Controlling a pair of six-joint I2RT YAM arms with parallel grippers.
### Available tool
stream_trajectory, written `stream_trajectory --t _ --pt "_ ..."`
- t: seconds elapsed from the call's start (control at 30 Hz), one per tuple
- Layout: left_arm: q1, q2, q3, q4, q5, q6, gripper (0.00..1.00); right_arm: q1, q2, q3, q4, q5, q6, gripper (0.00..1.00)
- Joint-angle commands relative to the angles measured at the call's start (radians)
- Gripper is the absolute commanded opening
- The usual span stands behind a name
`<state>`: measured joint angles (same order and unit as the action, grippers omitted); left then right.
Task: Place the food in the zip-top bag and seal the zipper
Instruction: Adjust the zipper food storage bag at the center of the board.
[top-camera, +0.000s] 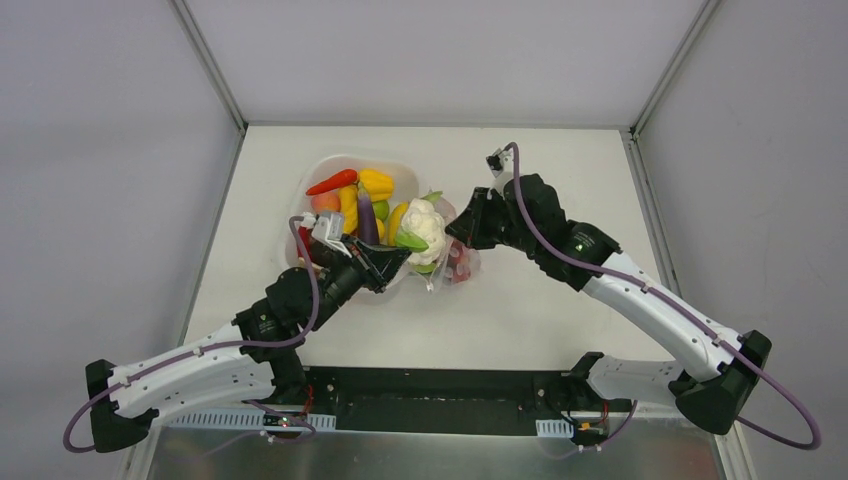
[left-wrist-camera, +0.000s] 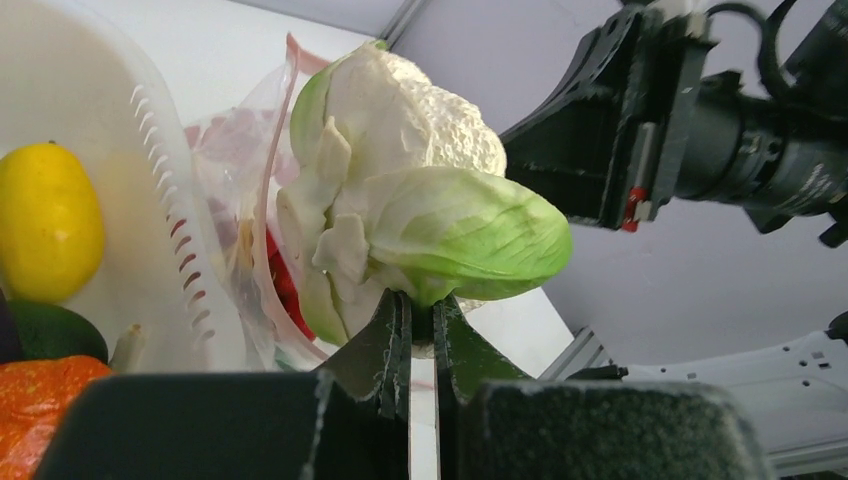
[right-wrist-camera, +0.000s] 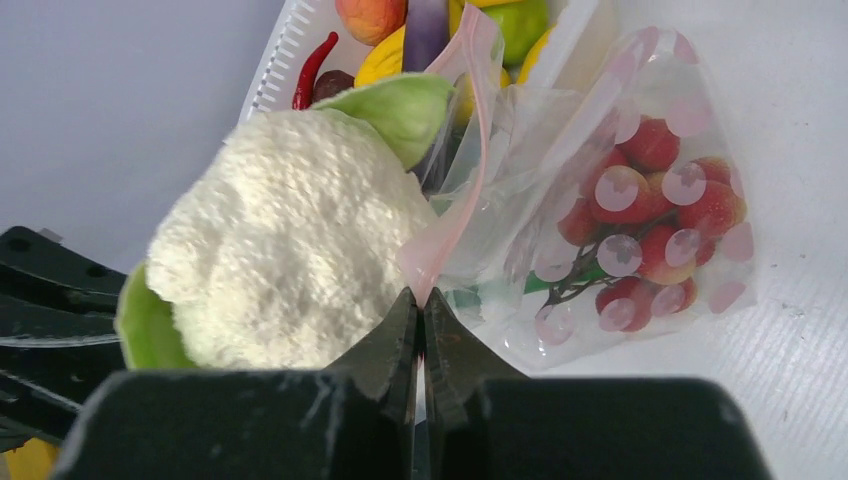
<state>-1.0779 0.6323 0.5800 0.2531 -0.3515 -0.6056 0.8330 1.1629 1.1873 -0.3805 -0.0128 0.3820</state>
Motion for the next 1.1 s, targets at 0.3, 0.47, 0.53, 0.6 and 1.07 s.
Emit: stream_trajectory --t 0.3,0.47,0.53,0.6,1.07 --pt "0.006 0.039 0.087 -0.284 -0.038 0.170 0.00 0.003 -0.038 0.061 0.094 -0.022 0.015 0.06" --pt "0.005 0.104 0.174 -0.335 -0.057 0.223 0.00 0.003 -0.038 0.067 0.111 -0.109 0.017 0.06" --pt "0.006 0.153 0.238 -0.378 -0.047 0.232 0.00 0.002 -0.036 0.068 0.122 -0.159 0.018 0.06" --pt "0.006 0.212 0.317 -0.435 -0.025 0.237 0.12 0.002 -0.037 0.065 0.140 -0.209 0.012 0.06" --pt "0.006 0.122 0.429 -0.562 -0.056 0.278 0.90 -0.001 -0.146 0.042 0.127 0.168 -0.016 0.06"
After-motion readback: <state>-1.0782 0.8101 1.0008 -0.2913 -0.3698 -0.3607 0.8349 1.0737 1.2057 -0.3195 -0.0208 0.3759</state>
